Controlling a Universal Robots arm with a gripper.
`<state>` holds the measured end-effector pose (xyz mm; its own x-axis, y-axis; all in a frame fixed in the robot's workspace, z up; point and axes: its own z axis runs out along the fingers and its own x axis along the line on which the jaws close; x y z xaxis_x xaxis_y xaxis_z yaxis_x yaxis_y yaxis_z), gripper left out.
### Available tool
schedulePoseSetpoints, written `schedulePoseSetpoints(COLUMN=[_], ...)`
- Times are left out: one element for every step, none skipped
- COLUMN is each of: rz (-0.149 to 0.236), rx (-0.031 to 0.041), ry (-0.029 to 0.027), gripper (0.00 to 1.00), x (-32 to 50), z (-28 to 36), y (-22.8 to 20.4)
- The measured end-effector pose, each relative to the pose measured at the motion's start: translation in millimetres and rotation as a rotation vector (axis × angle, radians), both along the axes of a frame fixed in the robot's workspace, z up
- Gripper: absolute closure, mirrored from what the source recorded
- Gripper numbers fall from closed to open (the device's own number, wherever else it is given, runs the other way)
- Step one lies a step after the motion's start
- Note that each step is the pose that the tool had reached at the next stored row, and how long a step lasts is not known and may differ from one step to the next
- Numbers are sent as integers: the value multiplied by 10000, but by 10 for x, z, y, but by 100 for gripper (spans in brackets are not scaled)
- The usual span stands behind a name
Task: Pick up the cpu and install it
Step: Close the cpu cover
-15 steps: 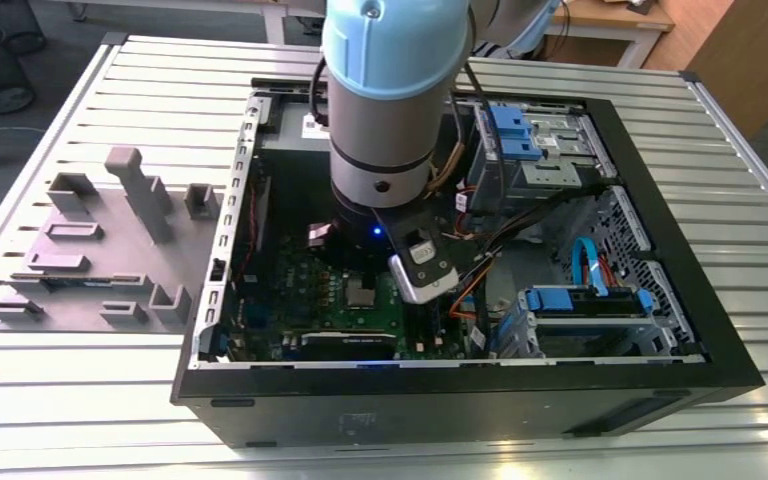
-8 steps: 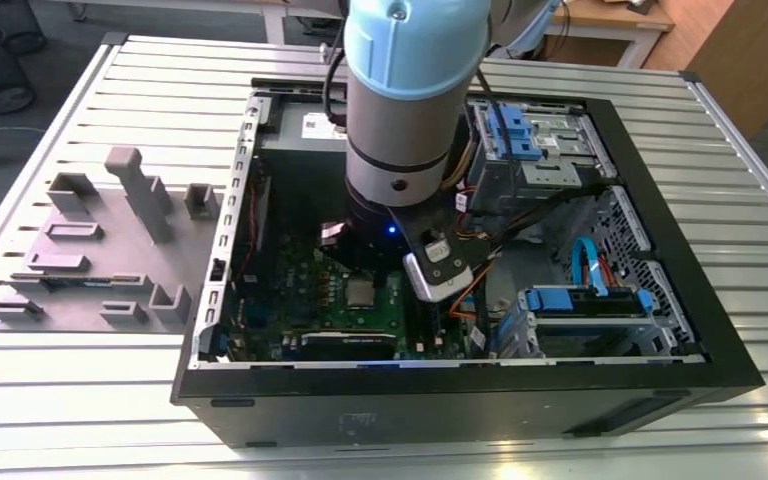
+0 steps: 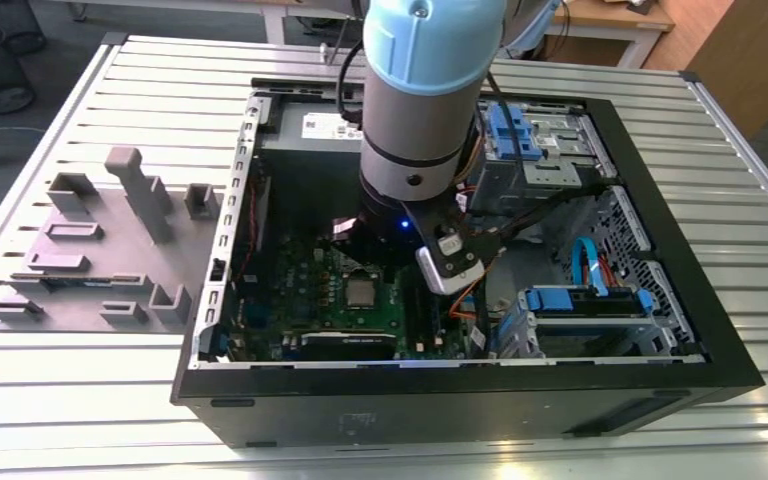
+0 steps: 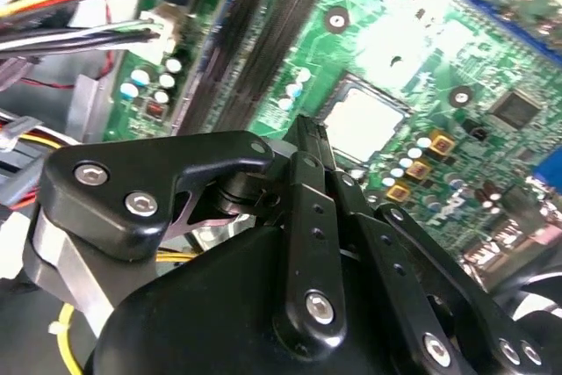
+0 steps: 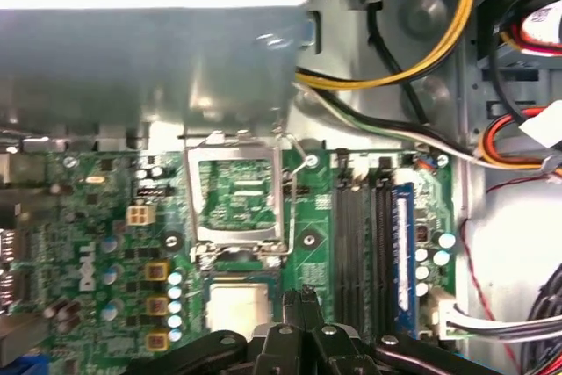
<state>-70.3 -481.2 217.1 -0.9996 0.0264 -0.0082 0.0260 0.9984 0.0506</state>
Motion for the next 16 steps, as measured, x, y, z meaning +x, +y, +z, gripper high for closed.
schedulePoseSetpoints(rz=[0,0,1,1,1,1,-1,0,0,1,0,0,1,1,1,0], rx=[0,-1,0,-1,0,0,0,-1,-1,-1,1,0,0,0,-1,-1], ry=[1,2,2,2,2,2,1,1,2,2,1,2,1,2,2,2], gripper=[89,89,89,89,89,89,89,89,89,89,89,89,89,89,89,89], x=[25,49,74,94,108,115,119,122,124,124,124,125,125,125,125,125], z=[-3,-6,-9,-13,-16,-20,-23,-26,-29,-31,-34,-37,-40,-43,-45,-48], y=[8,17,28,39,52,68,86,104,124,143,163,183,205,227,248,269])
